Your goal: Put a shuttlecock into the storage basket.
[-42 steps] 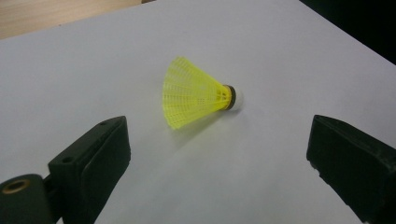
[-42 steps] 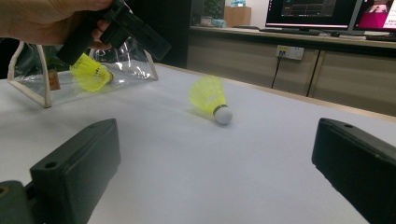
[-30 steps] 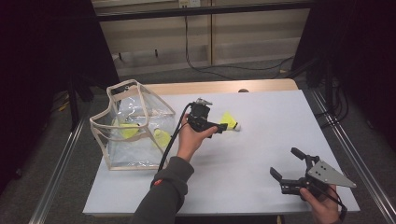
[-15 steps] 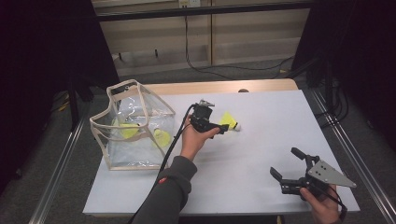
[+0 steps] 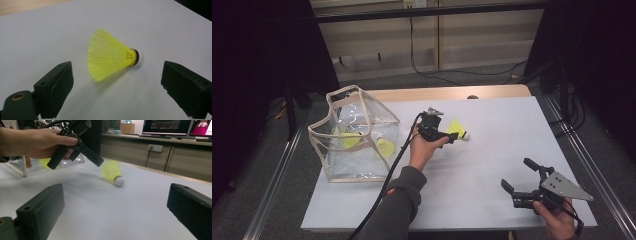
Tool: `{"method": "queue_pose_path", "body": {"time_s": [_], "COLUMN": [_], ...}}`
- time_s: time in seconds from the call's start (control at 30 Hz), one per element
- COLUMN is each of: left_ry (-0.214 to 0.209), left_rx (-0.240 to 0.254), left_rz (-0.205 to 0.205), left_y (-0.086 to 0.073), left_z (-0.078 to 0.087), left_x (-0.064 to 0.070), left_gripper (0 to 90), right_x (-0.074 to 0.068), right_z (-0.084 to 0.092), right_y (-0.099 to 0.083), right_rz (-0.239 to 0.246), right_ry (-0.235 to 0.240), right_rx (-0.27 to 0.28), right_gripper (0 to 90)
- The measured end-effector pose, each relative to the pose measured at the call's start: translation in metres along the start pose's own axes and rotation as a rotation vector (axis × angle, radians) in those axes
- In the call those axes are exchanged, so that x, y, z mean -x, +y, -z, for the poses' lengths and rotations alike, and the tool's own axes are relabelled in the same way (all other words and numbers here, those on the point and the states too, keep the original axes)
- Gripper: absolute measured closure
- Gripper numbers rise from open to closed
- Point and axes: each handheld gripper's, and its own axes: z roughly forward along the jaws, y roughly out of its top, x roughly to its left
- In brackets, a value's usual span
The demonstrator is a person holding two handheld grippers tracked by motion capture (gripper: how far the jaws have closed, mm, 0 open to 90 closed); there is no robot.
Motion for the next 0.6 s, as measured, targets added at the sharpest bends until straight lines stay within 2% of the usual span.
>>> {"method": "queue_pose_path", "body": {"time_s": [0.3, 0.6], "left_ry": [-0.012, -0.011], "left_rx": [0.006, -0.010], "left_rz": [-0.001, -0.023], "left_y": [-0.003, -0.003], "left_z": [-0.009, -0.016], "left_x": [-0.002, -0.001], "left_gripper": [15.8, 20.8], "right_x": [0.000, 0.000], "right_z": [0.000, 0.000], "right_y": [0.000, 0.000], "right_rz": [0.001, -0.001], "right_ry": [-0.004, -0.004], "right_rx": [0.000, -0.001], "right_gripper": [1.1, 1.1]}}
